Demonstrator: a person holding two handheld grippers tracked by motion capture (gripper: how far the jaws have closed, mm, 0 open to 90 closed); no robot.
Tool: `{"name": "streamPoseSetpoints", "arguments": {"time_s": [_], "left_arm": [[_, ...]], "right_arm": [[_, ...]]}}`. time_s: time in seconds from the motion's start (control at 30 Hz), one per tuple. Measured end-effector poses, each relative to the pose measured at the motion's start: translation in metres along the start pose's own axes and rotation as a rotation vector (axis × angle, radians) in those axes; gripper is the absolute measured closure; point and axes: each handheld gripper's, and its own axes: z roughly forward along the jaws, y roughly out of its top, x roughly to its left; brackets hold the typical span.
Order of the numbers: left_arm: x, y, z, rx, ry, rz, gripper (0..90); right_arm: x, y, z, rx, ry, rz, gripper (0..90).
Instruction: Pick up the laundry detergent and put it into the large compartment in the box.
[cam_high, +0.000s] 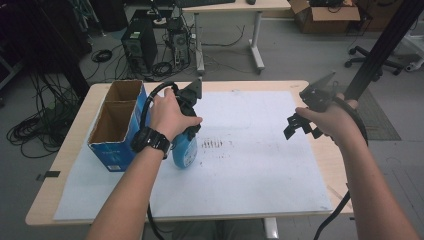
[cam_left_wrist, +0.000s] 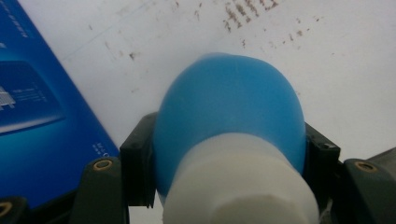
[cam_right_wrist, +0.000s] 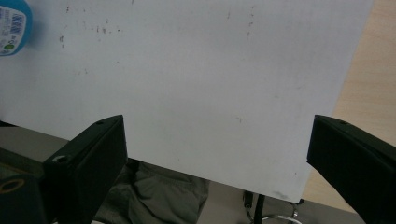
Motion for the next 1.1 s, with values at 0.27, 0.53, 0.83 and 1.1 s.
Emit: {"name": "streamPoseSetpoints", "arguments": {"time_s": [0.27,0.53,0.83,1.1], "left_arm": [[0.011,-0.003,-0.046,-0.023,0.015,-0.014,37.4],[0.023,-0.008,-0.085,-0.041,0.020,-0.034,37.5],[0.049,-0.014,-0.124,-0.064,0.016,-0.092,37.5],[0.080,-0.024,-0.144,-0.081,0.030,-0.162,37.5]], "right_arm": [[0.003,0.000,-0.006,-0.006,0.003,-0.005,5.1],[0.006,0.000,-0.011,-0.012,0.010,-0.011,5.1],[0.006,0.000,-0.019,-0.019,0.007,-0.011,5.1],[0.004,0.002,-0.016,-0.015,0.008,-0.004,5.1]]}}
